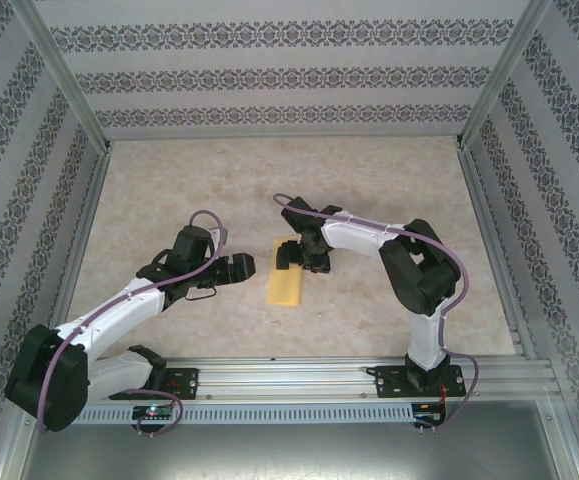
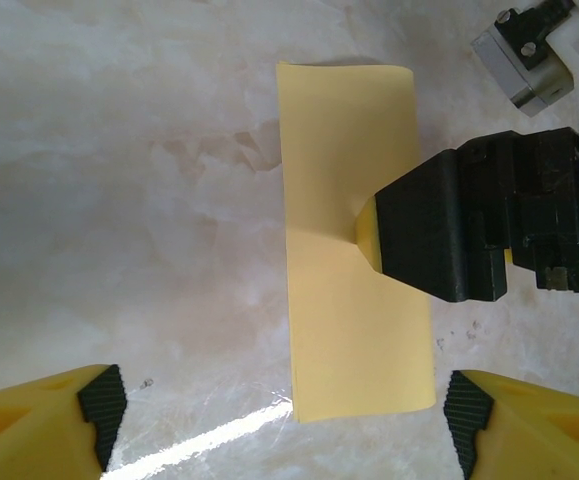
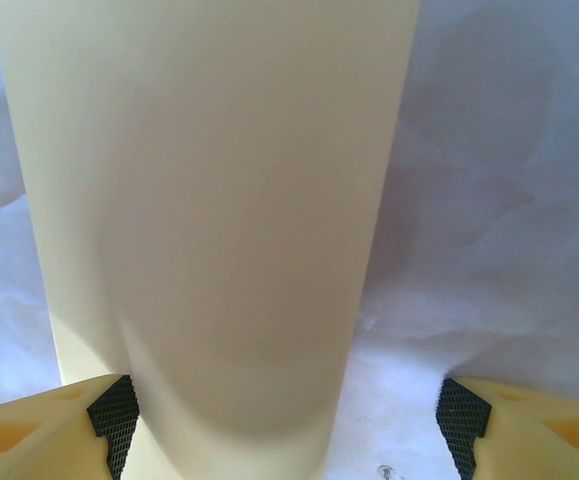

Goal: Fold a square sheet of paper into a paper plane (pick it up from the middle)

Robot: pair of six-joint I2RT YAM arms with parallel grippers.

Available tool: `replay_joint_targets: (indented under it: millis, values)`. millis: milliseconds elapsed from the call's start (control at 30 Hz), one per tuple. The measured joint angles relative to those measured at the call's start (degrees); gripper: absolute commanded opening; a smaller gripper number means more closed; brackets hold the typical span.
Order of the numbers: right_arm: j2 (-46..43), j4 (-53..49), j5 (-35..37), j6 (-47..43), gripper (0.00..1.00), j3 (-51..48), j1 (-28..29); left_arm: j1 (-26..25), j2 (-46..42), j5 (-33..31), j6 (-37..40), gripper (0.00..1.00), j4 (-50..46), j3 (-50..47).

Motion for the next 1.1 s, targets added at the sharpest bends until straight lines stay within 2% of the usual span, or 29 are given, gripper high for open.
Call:
replay_joint_targets:
  millis: [433, 633, 700, 933, 1000, 1067, 1100]
  values:
    - [0.2, -0.02, 0.52, 1.33, 0.8, 0.0, 0.0, 0.0, 0.0, -0.83, -1.49, 0.68, 0.02, 0.0]
    - [0.22, -0.02, 0.59, 1.6, 0.8, 0.0, 0.0, 0.0, 1.11, -0.57, -2.82, 0.5, 0.57, 0.0]
    - [0.26, 0.02, 0.68, 1.99, 0.8, 0.0, 0.0, 0.0, 2.47, -0.09, -3.56, 0.41, 1.2, 0.0]
    - [0.35, 0.04, 0.81, 2.6, 0.79, 0.02, 0.0, -0.02, 8.7, 1.81, -6.19, 0.24, 2.86, 0.96]
    - [0.46, -0.04, 0.92, 2.6, 0.79, 0.13, 0.0, -0.13, 11.26, 2.21, -6.86, 0.16, 3.08, 2.34]
    - [0.52, -0.09, 0.94, 2.6, 0.79, 0.2, 0.0, -0.39, 13.66, 2.75, -7.13, 0.02, 3.39, 3.98]
    - [0.59, -0.2, 0.94, 2.58, 0.79, 0.31, 0.02, -0.59, 15.02, 3.06, -7.34, 0.0, 3.65, 5.03]
